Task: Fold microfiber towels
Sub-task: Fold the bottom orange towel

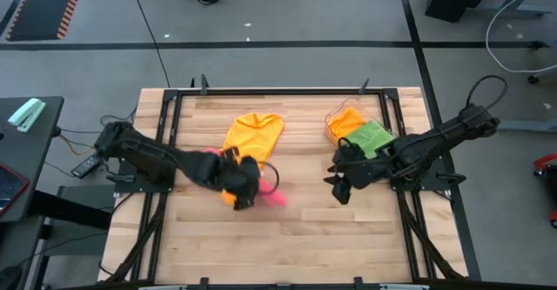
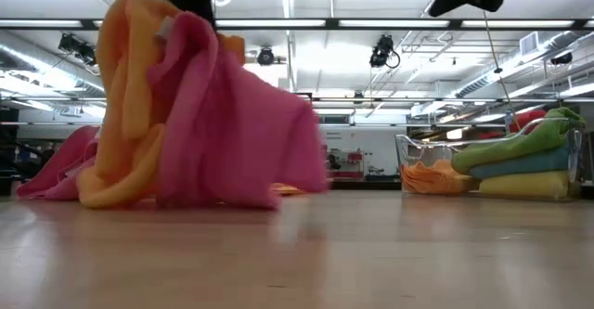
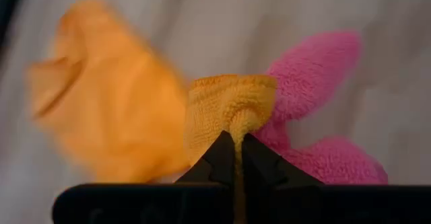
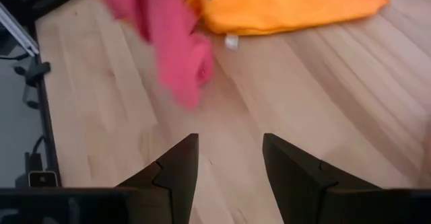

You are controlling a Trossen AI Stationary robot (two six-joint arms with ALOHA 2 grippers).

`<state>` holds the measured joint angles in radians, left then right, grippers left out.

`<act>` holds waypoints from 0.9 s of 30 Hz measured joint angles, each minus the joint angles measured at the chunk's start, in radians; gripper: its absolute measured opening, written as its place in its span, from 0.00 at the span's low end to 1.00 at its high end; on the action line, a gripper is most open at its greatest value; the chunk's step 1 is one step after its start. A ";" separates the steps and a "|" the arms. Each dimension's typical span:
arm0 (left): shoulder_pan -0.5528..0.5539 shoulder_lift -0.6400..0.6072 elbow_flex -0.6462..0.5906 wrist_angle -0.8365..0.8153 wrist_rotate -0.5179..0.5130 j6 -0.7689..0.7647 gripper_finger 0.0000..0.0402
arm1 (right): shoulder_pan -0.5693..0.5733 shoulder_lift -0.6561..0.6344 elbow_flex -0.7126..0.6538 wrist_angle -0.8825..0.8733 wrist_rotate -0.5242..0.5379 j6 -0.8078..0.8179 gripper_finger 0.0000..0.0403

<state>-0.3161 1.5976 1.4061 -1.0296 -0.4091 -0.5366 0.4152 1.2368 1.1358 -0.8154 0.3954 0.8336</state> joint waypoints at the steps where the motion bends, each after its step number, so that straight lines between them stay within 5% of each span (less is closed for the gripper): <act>1: 0.020 -0.012 0.011 -0.039 -0.001 0.005 0.05 | 0.000 0.013 0.000 0.020 0.000 -0.005 0.43; 12: 0.135 -0.175 0.176 -0.076 0.123 0.124 0.04 | 0.000 0.078 0.000 0.172 0.011 -0.074 0.43; 27: 0.102 -0.178 0.244 0.014 0.164 0.097 0.06 | -0.017 0.092 0.000 0.358 0.049 -0.286 0.48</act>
<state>-0.2138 1.4193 1.6505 -1.0154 -0.2455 -0.4400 0.3983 1.3289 1.1358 -0.4574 0.4449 0.5478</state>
